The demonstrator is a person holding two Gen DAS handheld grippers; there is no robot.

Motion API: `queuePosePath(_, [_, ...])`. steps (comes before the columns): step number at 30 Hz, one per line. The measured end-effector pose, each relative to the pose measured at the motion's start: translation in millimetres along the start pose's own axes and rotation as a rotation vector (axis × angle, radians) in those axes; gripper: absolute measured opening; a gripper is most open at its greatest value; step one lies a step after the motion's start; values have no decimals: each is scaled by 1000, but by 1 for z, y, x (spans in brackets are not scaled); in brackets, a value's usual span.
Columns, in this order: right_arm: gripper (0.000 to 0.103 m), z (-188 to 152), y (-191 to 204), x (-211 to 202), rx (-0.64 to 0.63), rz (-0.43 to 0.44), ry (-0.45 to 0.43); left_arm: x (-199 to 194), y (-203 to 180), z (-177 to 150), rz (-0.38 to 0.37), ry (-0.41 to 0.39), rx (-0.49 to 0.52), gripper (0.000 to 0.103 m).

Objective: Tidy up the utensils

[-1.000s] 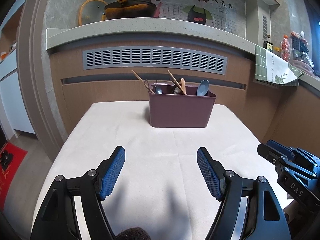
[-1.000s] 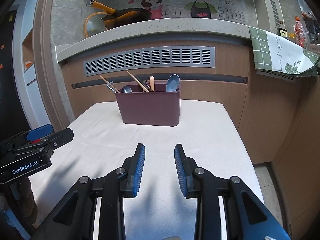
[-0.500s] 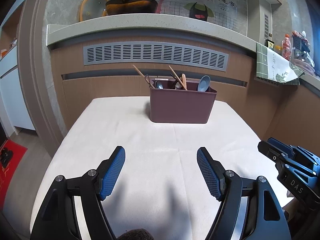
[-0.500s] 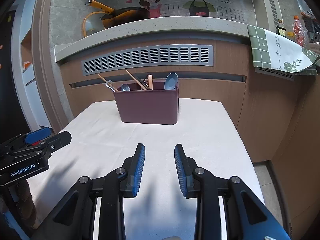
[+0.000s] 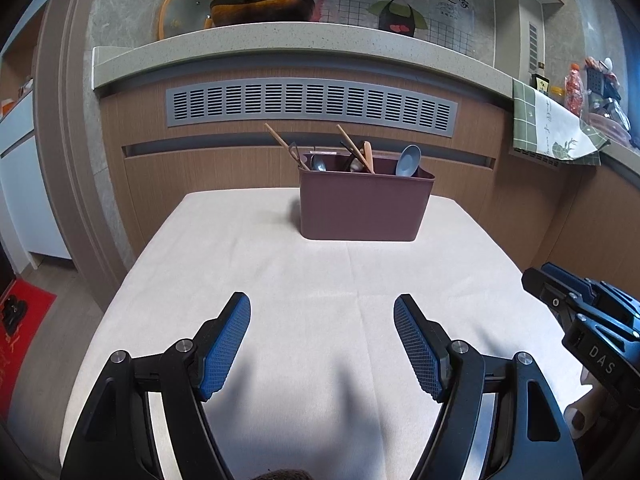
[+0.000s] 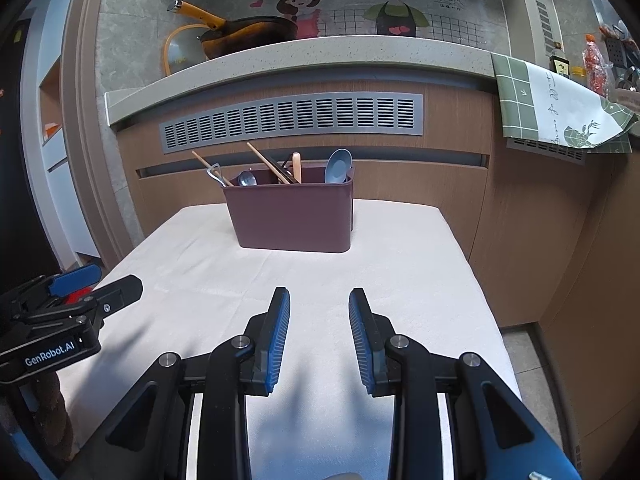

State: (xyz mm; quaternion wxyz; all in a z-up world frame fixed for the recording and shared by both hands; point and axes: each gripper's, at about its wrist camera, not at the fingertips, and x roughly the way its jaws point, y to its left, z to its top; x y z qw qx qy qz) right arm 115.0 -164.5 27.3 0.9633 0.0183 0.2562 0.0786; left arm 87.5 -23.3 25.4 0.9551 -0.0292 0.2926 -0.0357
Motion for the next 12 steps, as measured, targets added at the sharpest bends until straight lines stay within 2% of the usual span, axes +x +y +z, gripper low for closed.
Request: queuePosePath(12, [30, 2, 2, 0, -14, -17, -1, 2, 4, -3, 19, -8, -12, 74])
